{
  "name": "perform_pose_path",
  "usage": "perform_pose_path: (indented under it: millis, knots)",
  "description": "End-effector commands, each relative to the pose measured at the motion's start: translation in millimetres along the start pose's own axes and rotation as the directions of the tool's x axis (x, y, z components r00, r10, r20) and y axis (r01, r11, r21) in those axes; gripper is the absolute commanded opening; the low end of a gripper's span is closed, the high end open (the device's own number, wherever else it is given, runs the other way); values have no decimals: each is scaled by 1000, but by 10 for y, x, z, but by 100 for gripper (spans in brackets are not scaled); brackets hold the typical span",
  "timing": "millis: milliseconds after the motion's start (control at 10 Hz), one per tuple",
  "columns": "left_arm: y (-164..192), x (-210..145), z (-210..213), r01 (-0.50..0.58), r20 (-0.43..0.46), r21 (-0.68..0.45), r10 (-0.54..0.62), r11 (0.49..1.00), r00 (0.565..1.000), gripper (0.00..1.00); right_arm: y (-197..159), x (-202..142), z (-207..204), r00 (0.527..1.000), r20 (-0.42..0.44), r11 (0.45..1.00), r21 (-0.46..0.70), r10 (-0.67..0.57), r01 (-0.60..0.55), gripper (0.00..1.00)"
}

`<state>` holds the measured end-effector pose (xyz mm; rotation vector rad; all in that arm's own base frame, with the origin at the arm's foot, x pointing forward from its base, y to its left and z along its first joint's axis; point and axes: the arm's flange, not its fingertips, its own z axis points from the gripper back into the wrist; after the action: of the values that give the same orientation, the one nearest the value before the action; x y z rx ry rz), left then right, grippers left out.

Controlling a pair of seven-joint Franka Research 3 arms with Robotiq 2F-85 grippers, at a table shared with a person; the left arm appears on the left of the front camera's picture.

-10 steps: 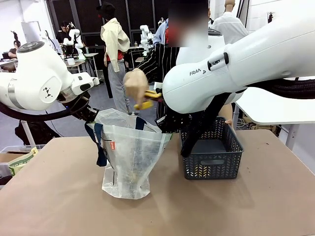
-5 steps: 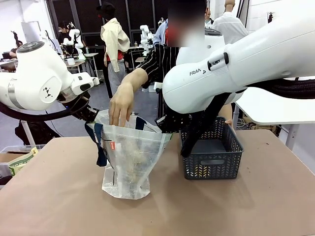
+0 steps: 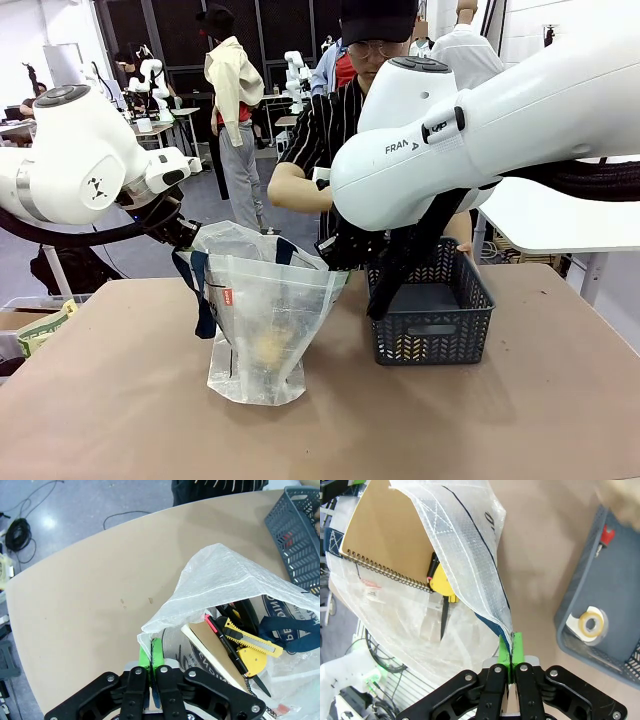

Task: Transfer purchased items from the store into the shopping bag.
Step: Move the Reusable shopping bag to the right side of the table.

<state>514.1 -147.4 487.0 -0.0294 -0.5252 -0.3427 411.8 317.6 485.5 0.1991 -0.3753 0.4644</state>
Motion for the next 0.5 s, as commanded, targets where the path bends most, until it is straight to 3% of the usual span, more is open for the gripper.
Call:
perform_pose_path:
  millis: [0, 400]
  knots:
    - [28, -31, 31, -15, 2, 7, 15, 1000, 1000, 0, -9, 1, 3, 1000, 0, 1000, 3, -6, 6, 0]
    - [28, -31, 31, -15, 2, 7, 15, 1000, 1000, 0, -9, 1, 3, 1000, 0, 1000, 3, -6, 6, 0]
